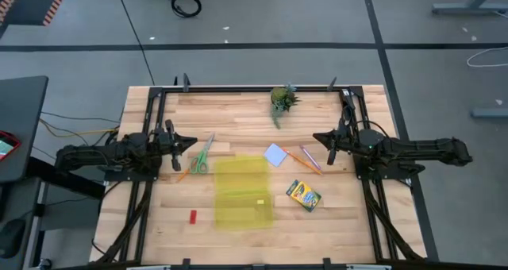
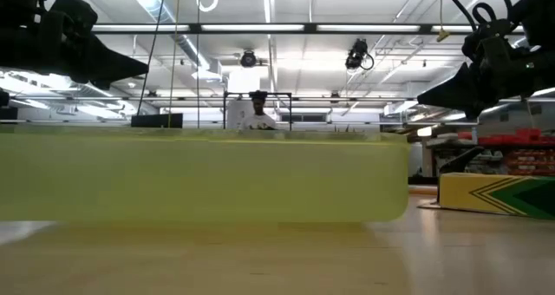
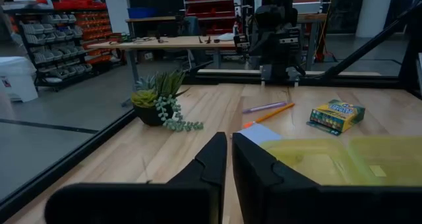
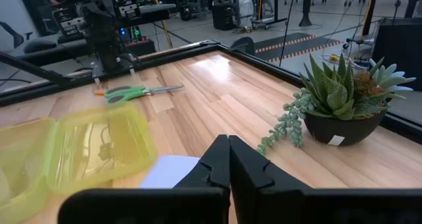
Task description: Pack school essentials
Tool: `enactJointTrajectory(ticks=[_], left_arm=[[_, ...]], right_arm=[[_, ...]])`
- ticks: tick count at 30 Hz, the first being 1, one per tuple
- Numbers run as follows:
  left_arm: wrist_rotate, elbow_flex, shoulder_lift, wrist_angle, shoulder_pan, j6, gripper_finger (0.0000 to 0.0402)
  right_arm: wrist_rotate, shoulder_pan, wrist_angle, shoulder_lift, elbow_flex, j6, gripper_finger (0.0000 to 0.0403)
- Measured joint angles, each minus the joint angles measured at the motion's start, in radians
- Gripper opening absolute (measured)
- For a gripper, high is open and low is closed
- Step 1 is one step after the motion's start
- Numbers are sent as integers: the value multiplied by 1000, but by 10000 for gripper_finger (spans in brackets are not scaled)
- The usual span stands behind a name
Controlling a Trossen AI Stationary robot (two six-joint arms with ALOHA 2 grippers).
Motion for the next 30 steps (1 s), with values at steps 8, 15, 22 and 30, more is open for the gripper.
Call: enactJointTrajectory(ticks=[8,15,22,30], left_arm=[[0,0,0,0,0,0,23],[0,0,0,0,0,0,33],[0,0,0,0,0,0,35],[0,0,0,1,0,0,29]], right_arm=[[0,0,0,0,0,0,8],[0,0,8,0,-1,0,8],[22,-8,120,0,1,156,8],[-7,-12,105,19,62,343,8]])
